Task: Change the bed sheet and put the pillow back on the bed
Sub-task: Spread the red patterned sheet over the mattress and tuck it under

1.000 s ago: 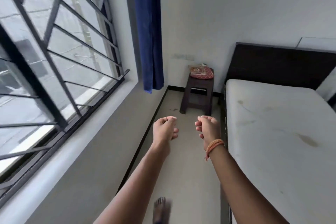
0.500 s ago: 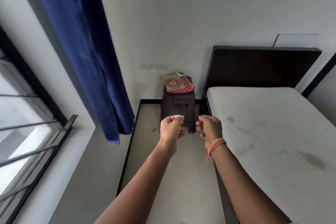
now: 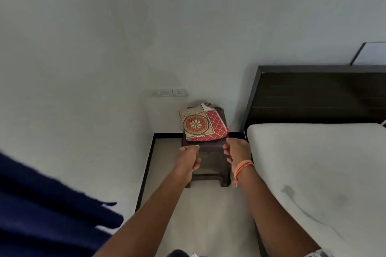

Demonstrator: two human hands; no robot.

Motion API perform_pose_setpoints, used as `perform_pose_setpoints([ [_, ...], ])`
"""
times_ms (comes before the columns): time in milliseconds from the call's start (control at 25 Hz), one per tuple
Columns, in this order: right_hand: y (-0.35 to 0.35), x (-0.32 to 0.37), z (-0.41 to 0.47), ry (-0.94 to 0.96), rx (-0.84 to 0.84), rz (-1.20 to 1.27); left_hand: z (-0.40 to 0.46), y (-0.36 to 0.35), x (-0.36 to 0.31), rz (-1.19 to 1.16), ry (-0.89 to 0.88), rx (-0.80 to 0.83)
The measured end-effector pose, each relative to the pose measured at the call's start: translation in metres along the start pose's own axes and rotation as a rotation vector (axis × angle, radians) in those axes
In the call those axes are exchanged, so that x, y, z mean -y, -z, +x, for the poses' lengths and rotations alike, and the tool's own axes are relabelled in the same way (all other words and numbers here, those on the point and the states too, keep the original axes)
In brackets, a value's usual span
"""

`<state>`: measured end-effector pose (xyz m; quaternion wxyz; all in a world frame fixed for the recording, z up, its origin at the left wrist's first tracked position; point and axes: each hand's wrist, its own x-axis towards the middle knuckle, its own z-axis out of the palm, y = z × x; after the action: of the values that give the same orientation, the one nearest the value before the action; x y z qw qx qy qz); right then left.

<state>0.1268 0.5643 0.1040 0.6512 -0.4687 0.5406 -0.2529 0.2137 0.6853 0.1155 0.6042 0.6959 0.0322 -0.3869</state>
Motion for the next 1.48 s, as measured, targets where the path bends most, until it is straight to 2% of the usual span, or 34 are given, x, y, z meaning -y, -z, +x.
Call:
perform_pose_setpoints([
  [120,-0.028,0.014,0.076,-0.013,0.035,-0.092,0.083,-0.026,-0.03,0.007,0.049,-0.004],
  [280,-0.07,0.012,0.201,-0.13,0.026,-0.211,0.227,-0.059,-0.052,0.076,0.124,-0.036],
  [440,-0.115,-0.005,0.318,-0.258,0.052,-0.352,0.367,-0.08,-0.05,0.233,0.166,-0.125],
  [600,-0.155,-0.023,0.407,-0.364,0.11,-0.442,0.487,-0.089,-0.038,0.407,0.322,-0.27],
  [760,-0.177,-0.035,0.449,-0.475,0.252,-0.406,0.552,-0.087,-0.012,0.469,0.535,-0.306],
  [880,-0.181,-0.039,0.466,-0.516,0.295,-0.381,0.574,-0.076,0.004,0.401,0.573,-0.359],
  [960,-0.179,-0.031,0.468,-0.538,0.31,-0.367,0.572,-0.079,-0.001,0.328,0.509,-0.361],
  [1080,-0.169,-0.01,0.46,-0.532,0.329,-0.337,0.544,-0.1,-0.031,0.443,0.251,-0.314],
  [1200,-0.148,0.026,0.443,-0.458,0.357,-0.24,0.486,-0.149,-0.071,0.588,-0.039,-0.082],
  [1320,-0.107,0.068,0.412,-0.267,0.339,-0.098,0.41,-0.208,-0.093,0.832,-0.41,0.118],
  [1480,-0.008,0.111,0.344,0.132,0.208,-0.01,0.288,-0.285,-0.106,0.975,-0.663,0.131],
])
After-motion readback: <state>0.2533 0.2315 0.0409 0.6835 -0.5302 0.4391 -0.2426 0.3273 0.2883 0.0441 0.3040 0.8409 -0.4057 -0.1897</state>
